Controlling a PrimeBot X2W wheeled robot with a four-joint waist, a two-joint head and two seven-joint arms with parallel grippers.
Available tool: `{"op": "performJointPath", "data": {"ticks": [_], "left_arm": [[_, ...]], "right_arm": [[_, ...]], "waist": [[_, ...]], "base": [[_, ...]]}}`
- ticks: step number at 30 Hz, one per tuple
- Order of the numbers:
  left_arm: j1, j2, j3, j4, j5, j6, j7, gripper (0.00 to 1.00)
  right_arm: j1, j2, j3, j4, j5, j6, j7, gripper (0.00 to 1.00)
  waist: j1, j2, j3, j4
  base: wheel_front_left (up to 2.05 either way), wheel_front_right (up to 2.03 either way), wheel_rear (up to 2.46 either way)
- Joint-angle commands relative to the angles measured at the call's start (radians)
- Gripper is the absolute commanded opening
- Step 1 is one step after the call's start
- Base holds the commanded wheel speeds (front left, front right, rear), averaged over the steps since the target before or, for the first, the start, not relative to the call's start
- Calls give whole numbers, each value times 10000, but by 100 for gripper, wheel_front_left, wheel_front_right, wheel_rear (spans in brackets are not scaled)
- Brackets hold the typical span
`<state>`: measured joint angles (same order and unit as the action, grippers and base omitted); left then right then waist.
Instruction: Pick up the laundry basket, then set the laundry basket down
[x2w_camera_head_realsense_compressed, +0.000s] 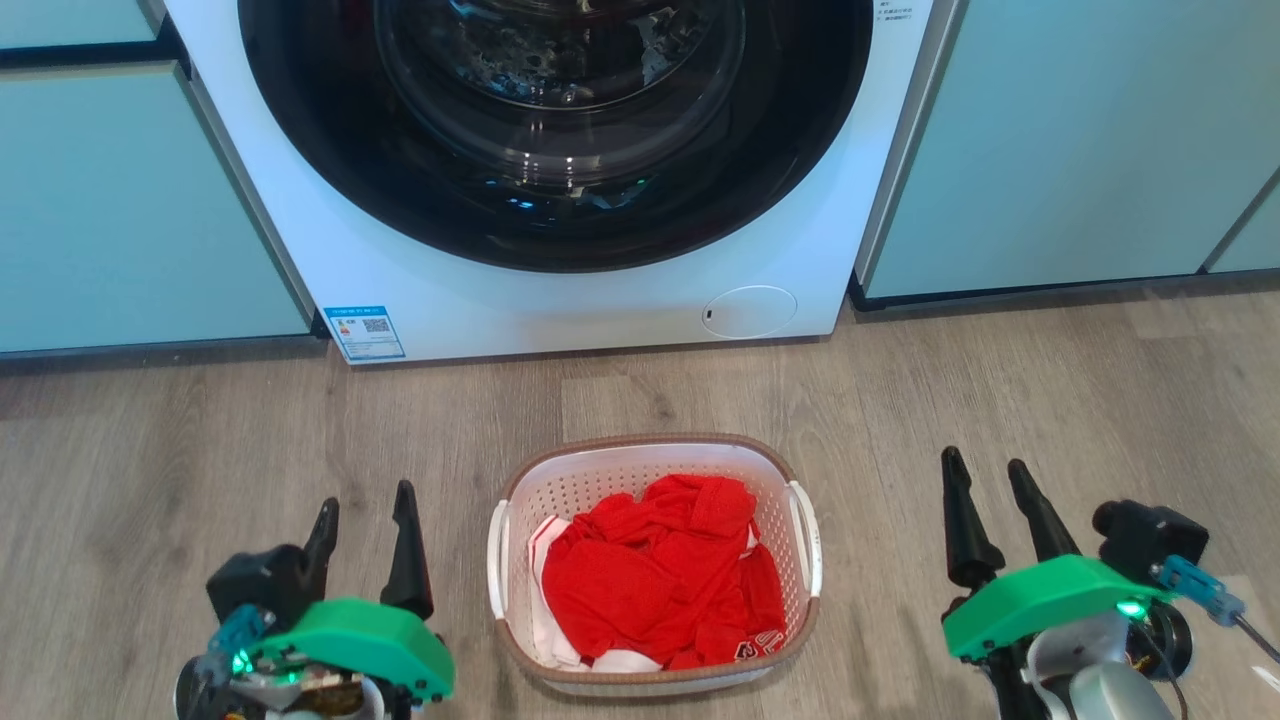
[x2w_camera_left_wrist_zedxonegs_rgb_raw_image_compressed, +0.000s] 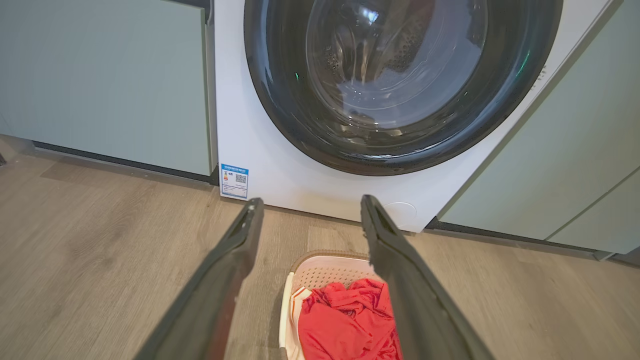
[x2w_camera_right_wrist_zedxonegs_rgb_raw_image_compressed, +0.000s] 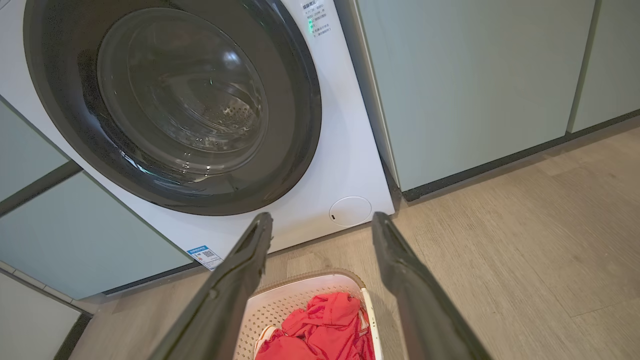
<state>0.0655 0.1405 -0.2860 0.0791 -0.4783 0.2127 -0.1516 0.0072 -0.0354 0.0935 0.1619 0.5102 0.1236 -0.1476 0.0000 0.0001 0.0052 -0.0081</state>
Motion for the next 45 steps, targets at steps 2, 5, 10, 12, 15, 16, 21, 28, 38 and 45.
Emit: {"op": "performJointPath", "data": {"ticks": [2, 5, 10, 12, 15, 16, 21, 28, 38, 45], "left_arm": [[-231, 170, 152, -447, 474, 95, -184, 100], [-176, 156, 130, -494, 822, 99, -272, 100], [-100, 106, 113, -573, 1424, 88, -419, 100], [-64, 83, 121, -602, 1660, 76, -478, 100], [11, 19, 160, -620, 1960, 19, -566, 100], [42, -5, 180, -621, 2060, -7, -595, 100], [180, -142, 321, -615, 2585, -171, -742, 100], [347, -393, 620, -493, 3316, -439, -947, 100], [506, -720, 1155, -331, 3840, -834, -1102, 100], [539, -824, 1375, -258, 3888, -1048, -1102, 100]], "right_arm": [[-258, -113, 242, -442, -482, 53, -228, 100], [-247, -117, 297, -491, -834, 55, -315, 100], [-226, -122, 398, -566, -1420, 58, -462, 100], [-218, -124, 440, -584, -1649, 59, -520, 100], [-203, -128, 505, -603, -2009, 61, -608, 100], [-195, -129, 528, -607, -2135, 61, -637, 100], [-165, -135, 632, -644, -2735, 64, -784, 100], [-125, -142, 783, -717, -3573, 68, -988, 100], [-105, -148, 896, -731, -4172, 71, -1142, 100], [-95, -148, 889, -705, -4149, 71, -1142, 100]], "waist": [[0, -1, 1, -3], [0, -1, 6, -3], [0, -1, 19, 1], [0, -1, 24, 0], [0, -1, 29, -4], [0, -1, 29, -7], [0, -1, 40, -19], [0, -1, 60, -29], [0, -1, 54, -50], [0, -1, 74, -70]], "base": [[0, 0, 0], [0, 0, 0], [0, 0, 0], [0, 0, 0], [0, 0, 0], [0, 0, 0], [0, 0, 0], [0, 0, 0], [0, 0, 0], [0, 0, 0]]}}
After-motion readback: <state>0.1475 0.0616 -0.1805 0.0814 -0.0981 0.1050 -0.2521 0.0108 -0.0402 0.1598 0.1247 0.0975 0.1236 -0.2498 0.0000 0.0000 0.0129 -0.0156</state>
